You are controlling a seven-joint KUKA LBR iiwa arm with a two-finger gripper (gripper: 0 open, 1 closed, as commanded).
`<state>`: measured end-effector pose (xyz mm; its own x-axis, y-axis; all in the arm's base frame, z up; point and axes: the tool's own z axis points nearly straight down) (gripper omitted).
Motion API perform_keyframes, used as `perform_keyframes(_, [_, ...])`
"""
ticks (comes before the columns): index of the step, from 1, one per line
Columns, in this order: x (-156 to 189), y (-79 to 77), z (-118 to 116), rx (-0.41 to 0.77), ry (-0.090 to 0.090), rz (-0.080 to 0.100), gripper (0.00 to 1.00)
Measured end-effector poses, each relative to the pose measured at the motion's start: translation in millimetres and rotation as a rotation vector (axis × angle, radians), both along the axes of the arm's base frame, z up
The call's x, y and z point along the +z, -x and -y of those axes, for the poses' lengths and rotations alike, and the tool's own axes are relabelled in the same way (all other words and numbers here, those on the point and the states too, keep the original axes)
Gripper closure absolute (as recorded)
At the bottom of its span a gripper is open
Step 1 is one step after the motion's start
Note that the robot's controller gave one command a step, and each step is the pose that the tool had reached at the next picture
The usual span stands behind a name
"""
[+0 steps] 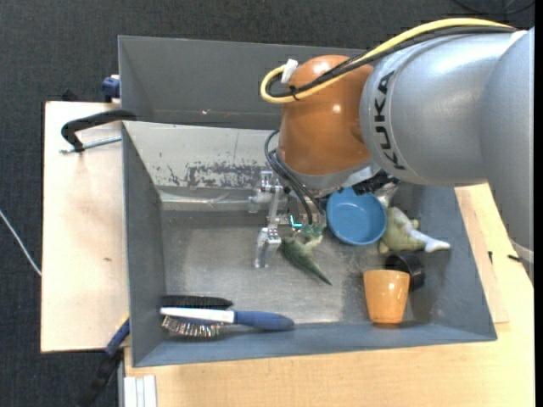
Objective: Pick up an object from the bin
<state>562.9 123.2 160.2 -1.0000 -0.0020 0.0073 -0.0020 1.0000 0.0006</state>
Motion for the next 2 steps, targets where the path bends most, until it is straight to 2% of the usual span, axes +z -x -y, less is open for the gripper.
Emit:
perform_keyframes(1, [-81.4,-22.5,107.0,0.006,0.003,0.002,0.00])
perform_keyframes(2, [-76.8,-23.5,100.5,0.013,-0.002,0.008,1.00])
